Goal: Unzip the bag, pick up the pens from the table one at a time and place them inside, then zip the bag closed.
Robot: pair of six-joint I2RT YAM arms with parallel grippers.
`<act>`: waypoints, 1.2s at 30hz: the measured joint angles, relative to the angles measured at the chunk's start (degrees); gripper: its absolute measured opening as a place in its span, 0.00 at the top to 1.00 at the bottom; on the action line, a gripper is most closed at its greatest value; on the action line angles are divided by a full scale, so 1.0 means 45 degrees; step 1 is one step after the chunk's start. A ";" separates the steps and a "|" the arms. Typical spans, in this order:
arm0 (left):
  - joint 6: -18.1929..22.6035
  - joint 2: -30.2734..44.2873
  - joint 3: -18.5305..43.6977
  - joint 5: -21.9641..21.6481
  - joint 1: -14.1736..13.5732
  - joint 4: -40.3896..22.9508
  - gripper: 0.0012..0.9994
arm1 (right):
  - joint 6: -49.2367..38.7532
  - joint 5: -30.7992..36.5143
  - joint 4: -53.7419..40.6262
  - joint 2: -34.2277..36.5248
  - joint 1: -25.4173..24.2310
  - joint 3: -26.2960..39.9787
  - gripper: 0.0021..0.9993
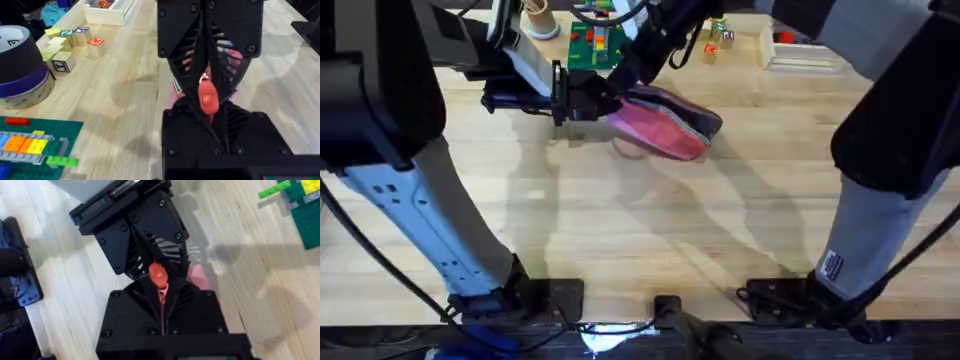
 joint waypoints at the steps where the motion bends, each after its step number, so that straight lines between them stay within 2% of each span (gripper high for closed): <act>1: 0.0000 -0.0005 0.0001 0.0001 -0.0005 0.0005 0.96 | -0.0053 -0.0048 -0.0011 0.0000 -0.0032 0.0000 0.97; 13: -0.0015 -0.0076 0.0146 0.0131 -0.0163 0.0053 0.96 | -0.0332 -0.0526 -0.0350 -0.0219 -0.0621 -0.0015 0.97; 23: -0.0041 -0.0103 0.0194 0.0109 -0.0214 0.0090 0.96 | -0.0534 -0.0546 -0.1174 -0.1072 -0.1530 -0.0024 0.97; 25: -0.0039 -0.0050 0.0104 -0.0611 0.0048 0.0145 0.96 | -0.0676 0.0101 -0.1465 -0.1364 -0.1973 -0.0020 0.97; 30: -0.0049 0.0178 -0.0097 -0.1309 0.0958 0.0112 0.96 | -0.1009 0.1259 -0.1907 -0.2244 -0.3438 0.0057 0.97; 36: -0.0049 0.0179 -0.0097 -0.1392 0.1035 0.0146 0.96 | -0.1342 0.2484 -0.2819 -0.2288 -0.3175 0.0102 0.97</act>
